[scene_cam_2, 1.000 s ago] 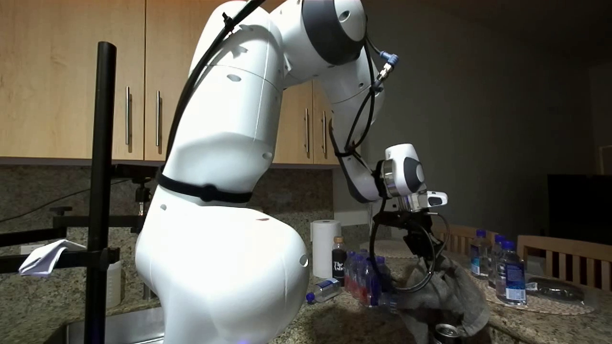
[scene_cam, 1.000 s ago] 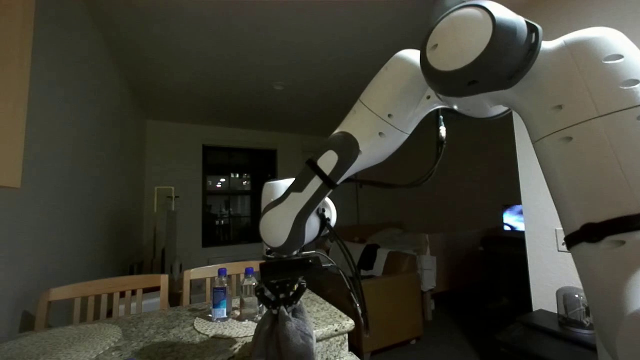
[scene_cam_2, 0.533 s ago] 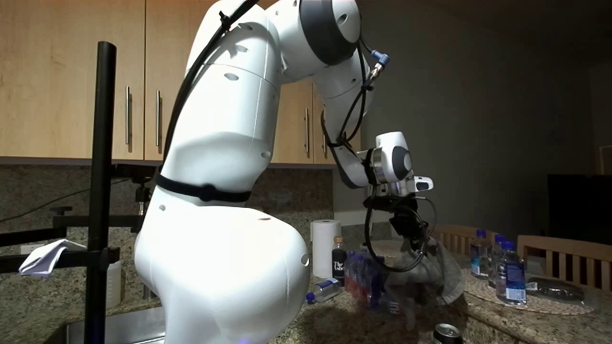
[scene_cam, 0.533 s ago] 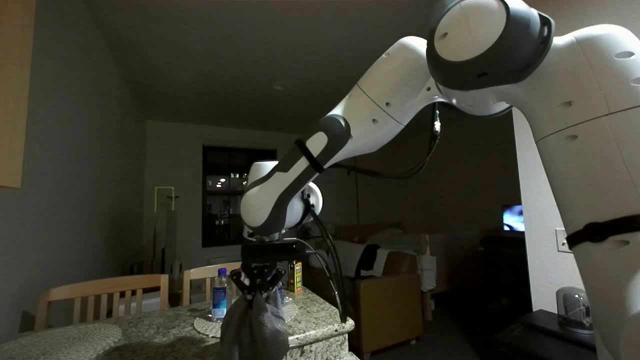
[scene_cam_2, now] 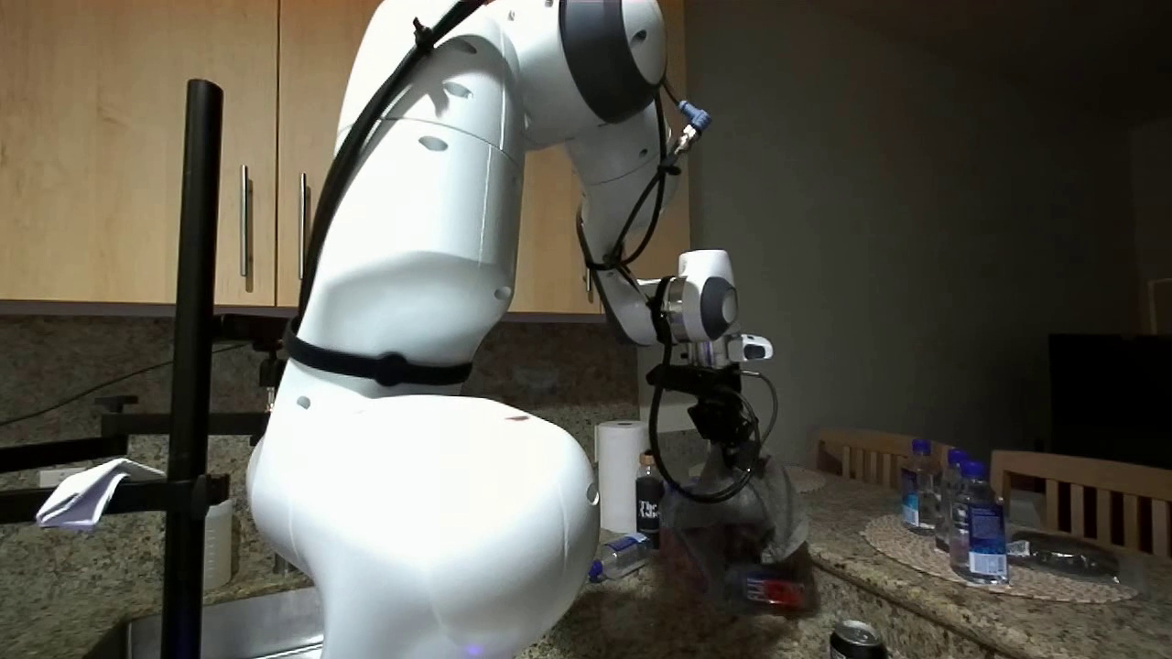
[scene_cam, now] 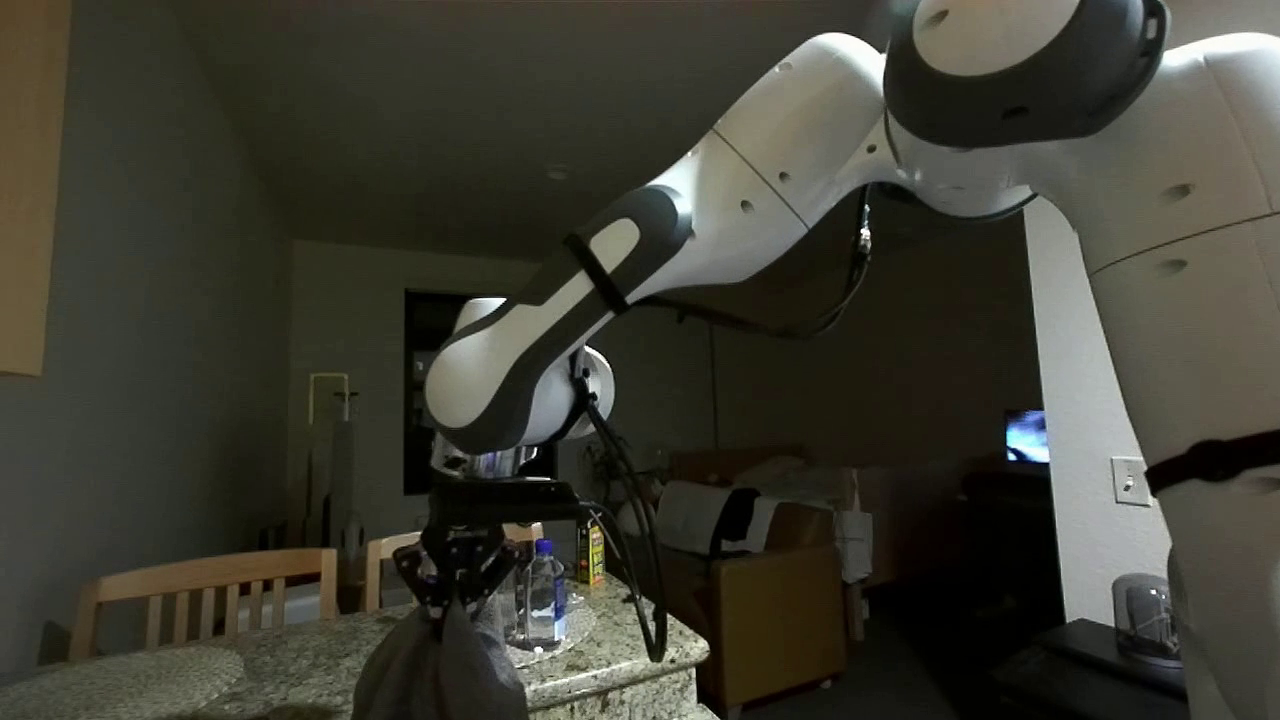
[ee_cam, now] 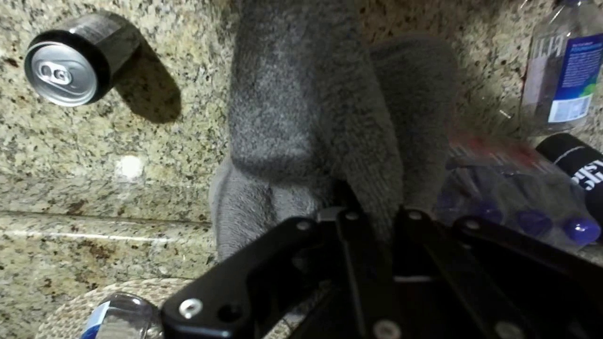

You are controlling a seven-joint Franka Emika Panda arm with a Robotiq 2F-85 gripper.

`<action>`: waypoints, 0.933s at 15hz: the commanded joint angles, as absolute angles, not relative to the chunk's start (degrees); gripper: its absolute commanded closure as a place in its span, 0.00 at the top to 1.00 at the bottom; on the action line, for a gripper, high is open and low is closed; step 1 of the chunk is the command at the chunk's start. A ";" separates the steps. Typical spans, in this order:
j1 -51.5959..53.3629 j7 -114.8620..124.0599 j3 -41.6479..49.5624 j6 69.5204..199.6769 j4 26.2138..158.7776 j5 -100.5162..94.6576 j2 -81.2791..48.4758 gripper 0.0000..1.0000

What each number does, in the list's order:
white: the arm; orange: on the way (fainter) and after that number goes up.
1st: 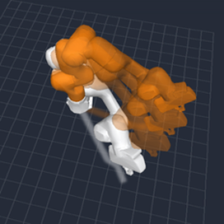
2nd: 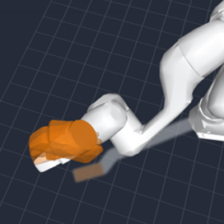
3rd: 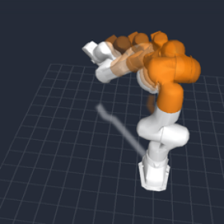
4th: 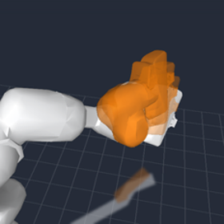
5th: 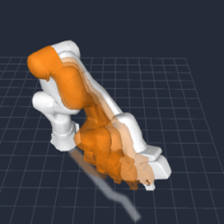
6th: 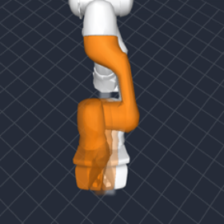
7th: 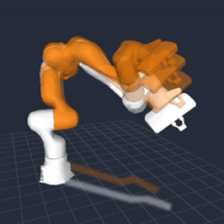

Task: Move the grey towel to the left

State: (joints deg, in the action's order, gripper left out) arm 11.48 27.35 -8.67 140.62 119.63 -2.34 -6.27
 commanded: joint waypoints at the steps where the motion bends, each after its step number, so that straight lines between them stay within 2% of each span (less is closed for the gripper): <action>1: 12.77 27.41 -10.19 138.95 126.13 0.30 0.11 0.09; 8: 15.90 31.54 -15.35 140.10 134.23 2.61 6.30 0.09; 14: 17.39 42.81 -20.49 143.32 134.63 -4.97 3.17 0.09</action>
State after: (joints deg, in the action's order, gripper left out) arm 16.88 36.73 -18.61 140.57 133.61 -0.53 4.06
